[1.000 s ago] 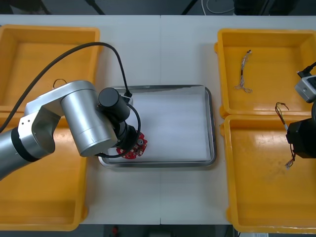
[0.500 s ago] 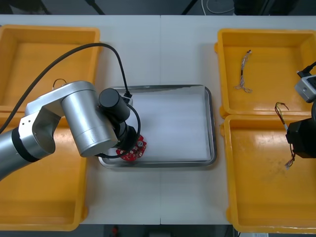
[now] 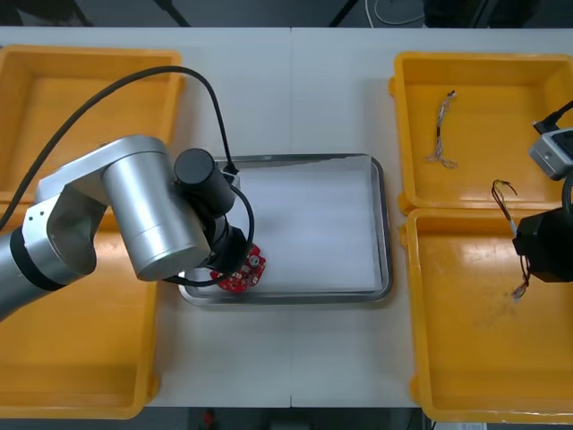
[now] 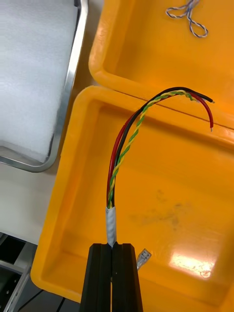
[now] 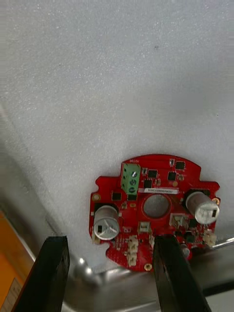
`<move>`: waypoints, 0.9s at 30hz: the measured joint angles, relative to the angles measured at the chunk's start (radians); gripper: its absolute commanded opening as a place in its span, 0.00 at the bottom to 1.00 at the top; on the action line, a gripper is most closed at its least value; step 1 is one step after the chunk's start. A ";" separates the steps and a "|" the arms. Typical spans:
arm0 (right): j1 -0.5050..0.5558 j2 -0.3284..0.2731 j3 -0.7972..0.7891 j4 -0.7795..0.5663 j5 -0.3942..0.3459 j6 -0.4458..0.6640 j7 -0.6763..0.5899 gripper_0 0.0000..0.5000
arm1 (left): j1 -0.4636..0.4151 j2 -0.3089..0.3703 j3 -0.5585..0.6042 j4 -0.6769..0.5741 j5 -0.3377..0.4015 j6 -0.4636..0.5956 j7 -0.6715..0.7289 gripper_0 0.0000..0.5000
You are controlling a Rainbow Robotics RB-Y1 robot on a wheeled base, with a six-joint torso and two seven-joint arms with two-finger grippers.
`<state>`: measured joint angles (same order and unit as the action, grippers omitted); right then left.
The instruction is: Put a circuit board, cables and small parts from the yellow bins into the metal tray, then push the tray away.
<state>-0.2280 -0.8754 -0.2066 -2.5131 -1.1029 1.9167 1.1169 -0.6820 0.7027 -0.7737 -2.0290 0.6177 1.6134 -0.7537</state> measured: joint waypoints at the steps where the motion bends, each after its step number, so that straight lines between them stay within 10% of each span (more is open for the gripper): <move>1: -0.011 -0.001 0.009 0.000 0.000 0.000 0.000 0.00 | 0.000 0.000 0.016 -0.016 0.009 0.021 0.000 1.00; 20: -0.482 -0.024 0.486 0.124 0.011 0.000 0.000 0.00 | -0.046 -0.001 0.414 -0.132 0.220 0.299 -0.031 1.00; 27: -0.619 0.085 0.653 0.217 0.133 0.000 0.012 0.00 | -0.068 0.000 0.492 -0.066 0.251 0.300 -0.307 1.00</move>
<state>-0.8467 -0.7903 0.4461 -2.2966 -0.9704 1.9168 1.1284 -0.7497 0.7029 -0.2814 -2.0950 0.8689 1.9135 -1.0608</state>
